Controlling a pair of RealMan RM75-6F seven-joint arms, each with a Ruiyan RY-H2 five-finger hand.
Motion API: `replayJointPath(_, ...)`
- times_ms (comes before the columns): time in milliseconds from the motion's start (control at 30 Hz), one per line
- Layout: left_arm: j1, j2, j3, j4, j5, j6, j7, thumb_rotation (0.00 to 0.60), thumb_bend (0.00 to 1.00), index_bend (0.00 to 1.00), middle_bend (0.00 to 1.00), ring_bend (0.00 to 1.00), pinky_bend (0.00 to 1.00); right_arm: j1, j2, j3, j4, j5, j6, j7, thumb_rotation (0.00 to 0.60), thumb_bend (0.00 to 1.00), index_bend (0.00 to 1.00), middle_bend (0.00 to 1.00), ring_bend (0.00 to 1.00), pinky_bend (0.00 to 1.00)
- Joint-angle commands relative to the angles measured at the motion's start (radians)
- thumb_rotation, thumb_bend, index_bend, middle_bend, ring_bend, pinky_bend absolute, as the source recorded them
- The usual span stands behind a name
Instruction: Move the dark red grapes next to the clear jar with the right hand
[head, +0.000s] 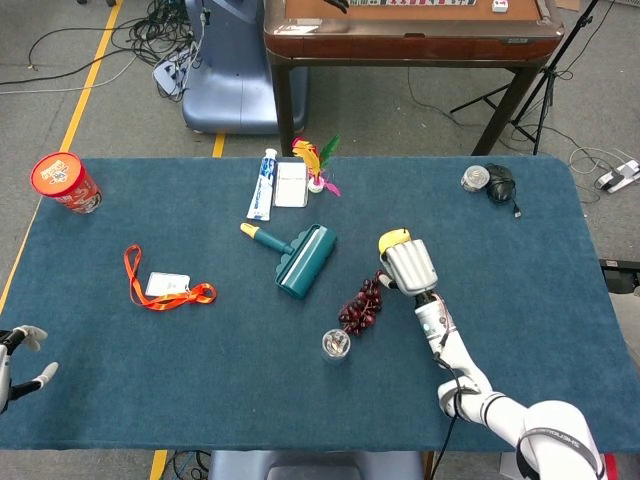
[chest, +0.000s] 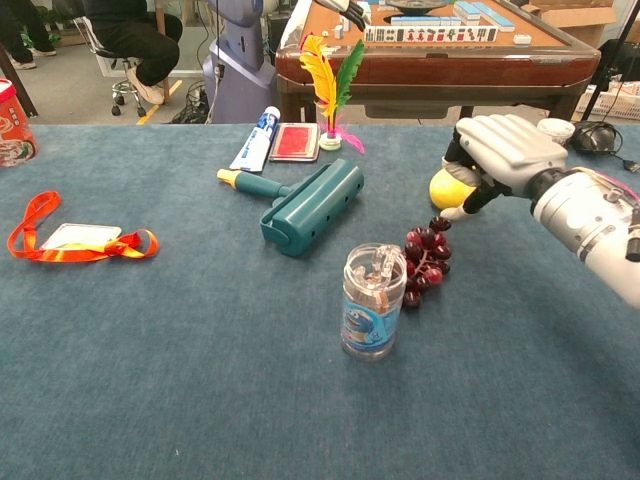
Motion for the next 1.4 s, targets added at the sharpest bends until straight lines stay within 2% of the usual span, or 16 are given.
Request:
replayJointPath(33,-0.001,-0.001,-0.001,-0.001,-0.002,-0.001,0.002,0.6,0.19,0.45,0.52,0.41,0.58,-0.045,0.088,-0.024,-0.13,-0.013,0.04,-0.046,0.6,0.0,1.0,1.0,0.99,1.0)
replayJointPath(100,-0.002,-0.001,-0.002,-0.001,-0.004,-0.002,0.003,0.6,0.19,0.45,0.52,0.41,0.58,-0.075,0.151,-0.04,-0.23,-0.015,0.054,-0.085,0.6,0.0,1.0,0.99,0.94,1.0)
replayJointPath(167,-0.003,-0.002,-0.003,-0.001,-0.003,-0.001,0.004,0.6,0.19,0.45,0.52,0.41,0.58,-0.107,0.227,-0.058,-0.342,-0.008,0.058,-0.142,0.6,0.0,0.96,0.91,0.86,1.0)
replayJointPath(233,-0.003,-0.003,-0.003,-0.002,-0.001,0.0,0.005,0.6,0.19,0.45,0.52,0.41,0.58,-0.137,0.294,-0.073,-0.439,0.001,0.064,-0.187,0.6,0.0,0.85,0.76,0.76,0.98)
replayJointPath(300,-0.003,-0.004,-0.003,-0.002,0.002,0.002,0.007,0.6,0.19,0.44,0.52,0.41,0.58,-0.173,0.373,-0.093,-0.544,0.015,0.067,-0.229,0.6,0.0,0.78,0.65,0.67,0.89)
replayJointPath(400,-0.003,-0.006,-0.003,-0.002,0.005,0.005,0.009,0.6,0.19,0.42,0.52,0.41,0.58,-0.221,0.487,-0.125,-0.679,0.035,0.072,-0.287,0.6,0.0,0.67,0.5,0.5,0.61)
replayJointPath(500,-0.004,-0.007,-0.002,-0.003,0.011,0.008,0.014,0.6,0.19,0.41,0.52,0.41,0.58,-0.271,0.583,-0.156,-0.784,0.032,0.106,-0.318,0.6,0.0,0.61,0.4,0.41,0.39)
replayJointPath(533,-0.004,-0.007,-0.002,-0.003,0.013,0.01,0.015,0.6,0.19,0.41,0.52,0.41,0.58,-0.287,0.605,-0.164,-0.806,0.025,0.125,-0.323,0.6,0.0,0.6,0.38,0.4,0.37)
replayJointPath(733,-0.006,-0.014,-0.001,0.005,0.042,0.028,0.016,0.6,0.19,0.4,0.51,0.4,0.58,-0.409,0.721,-0.223,-0.907,-0.021,0.262,-0.308,0.6,0.0,0.57,0.36,0.34,0.32)
replayJointPath(867,-0.009,-0.013,0.006,0.018,0.072,0.034,0.009,0.6,0.19,0.39,0.4,0.35,0.58,-0.492,0.778,-0.261,-0.962,-0.043,0.345,-0.311,0.6,0.0,0.51,0.32,0.28,0.27)
replayJointPath(1000,-0.012,-0.005,0.015,0.019,0.092,0.032,0.009,0.6,0.19,0.38,0.37,0.34,0.58,-0.559,0.797,-0.282,-0.986,-0.074,0.424,-0.295,0.6,0.0,0.48,0.3,0.26,0.26)
replayJointPath(1167,-0.015,-0.002,0.018,0.017,0.09,0.021,0.012,0.6,0.19,0.38,0.37,0.34,0.58,-0.618,0.798,-0.288,-0.975,-0.103,0.49,-0.231,0.6,0.0,0.48,0.3,0.26,0.26)
replayJointPath(1400,-0.021,-0.007,0.02,0.008,0.078,0.003,0.02,0.6,0.19,0.37,0.36,0.34,0.58,-0.635,0.815,-0.272,-0.972,-0.122,0.488,-0.195,0.6,0.0,0.47,0.3,0.26,0.26)
